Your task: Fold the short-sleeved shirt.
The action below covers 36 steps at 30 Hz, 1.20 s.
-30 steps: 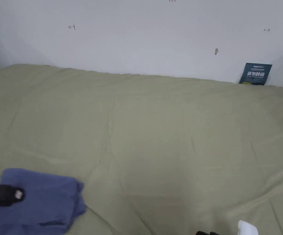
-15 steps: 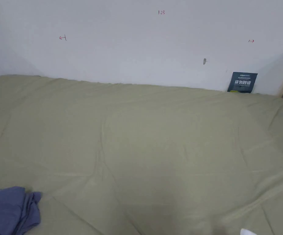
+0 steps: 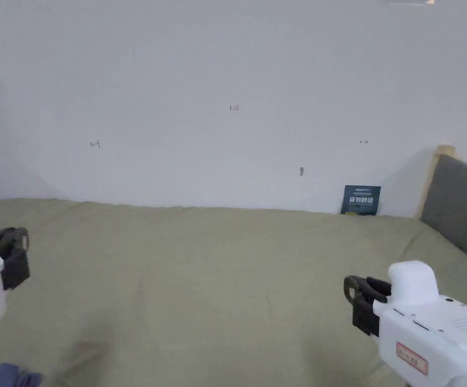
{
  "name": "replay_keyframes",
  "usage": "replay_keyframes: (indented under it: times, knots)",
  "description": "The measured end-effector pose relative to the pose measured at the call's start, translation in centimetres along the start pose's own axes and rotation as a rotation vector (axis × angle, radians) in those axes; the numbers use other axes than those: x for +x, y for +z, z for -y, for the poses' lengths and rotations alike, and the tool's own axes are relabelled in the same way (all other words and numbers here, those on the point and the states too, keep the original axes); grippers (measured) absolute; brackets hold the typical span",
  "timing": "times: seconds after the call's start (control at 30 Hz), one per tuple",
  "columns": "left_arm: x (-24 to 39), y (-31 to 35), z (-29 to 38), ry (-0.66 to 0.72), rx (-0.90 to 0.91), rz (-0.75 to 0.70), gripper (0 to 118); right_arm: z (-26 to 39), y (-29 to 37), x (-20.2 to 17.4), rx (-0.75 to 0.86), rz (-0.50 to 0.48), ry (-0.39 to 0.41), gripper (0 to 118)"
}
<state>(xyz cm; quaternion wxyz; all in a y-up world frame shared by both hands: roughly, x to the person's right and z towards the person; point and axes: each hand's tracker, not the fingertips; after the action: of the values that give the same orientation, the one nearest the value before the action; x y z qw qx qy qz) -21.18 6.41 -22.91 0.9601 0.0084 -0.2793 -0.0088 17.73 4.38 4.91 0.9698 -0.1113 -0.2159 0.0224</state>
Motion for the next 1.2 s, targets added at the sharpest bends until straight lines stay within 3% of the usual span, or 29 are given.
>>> replay_keyframes:
  times: [0.03, 0.1, 0.17, 0.27, 0.37, 0.57, 0.67, 0.7, 0.73, 0.8, 0.83, 0.9, 0.97, 1.07, 1.2]
  knots:
    - [2.5, 0.8, -0.4, 0.047, 0.054, 0.050, 8, -0.9, 0.4, 0.2, 0.038, 0.032, 0.024, 0]
    - [6.6, 1.7, -1.0, 0.069, 0.043, 0.134, 8, -2.3, 1.6, 0.4, 0.085, 0.055, -0.028, 0]
    - [9.9, 2.2, -1.3, 0.038, 0.071, 0.141, 8, -3.1, 3.0, 0.2, 0.130, 0.117, -0.092, 1]
    - [13.0, 3.1, -1.6, -0.005, 0.041, 0.102, 8, -2.4, 4.2, 0.5, 0.187, 0.099, -0.070, 1]
    - [13.5, 3.9, -1.6, 0.105, 0.025, 0.165, 8, -1.6, 3.8, 0.5, 0.117, 0.168, -0.029, 1]
    - [14.1, 4.3, -2.0, 0.032, 0.026, 0.144, 8, -0.8, 4.0, 0.4, 0.134, 0.129, -0.050, 1]
    - [14.0, 4.3, -2.1, 0.032, 0.031, 0.152, 10, -0.8, 4.0, 0.3, 0.144, 0.133, -0.049, 9]
    - [14.0, 4.3, -2.1, 0.030, 0.036, 0.158, 22, -1.0, 4.0, 0.3, 0.147, 0.135, -0.051, 20]
    - [14.0, 4.3, -2.0, 0.029, 0.038, 0.156, 42, -1.0, 3.9, 0.2, 0.151, 0.142, -0.057, 36]
    - [14.1, 3.9, -2.0, 0.030, 0.017, 0.171, 101, -1.0, 3.8, 0.1, 0.153, 0.146, -0.057, 73]
    - [14.1, 3.8, -1.8, 0.031, 0.000, 0.191, 109, -0.9, 3.4, 0.2, 0.147, 0.139, -0.058, 83]
    - [14.3, 3.9, -1.5, 0.018, 0.023, 0.190, 112, -0.8, 3.3, 0.0, 0.132, 0.134, -0.052, 101]
    - [14.7, 3.7, -1.5, -0.005, 0.020, 0.174, 118, -0.7, 3.2, -0.3, 0.119, 0.132, -0.044, 111]
    - [14.9, 3.7, -1.5, -0.015, 0.017, 0.178, 118, -0.7, 3.0, -0.6, 0.051, 0.118, -0.019, 112]
    - [15.0, 3.6, -1.6, -0.006, 0.024, 0.170, 118, -0.8, 3.0, -0.7, 0.053, 0.101, -0.055, 112]
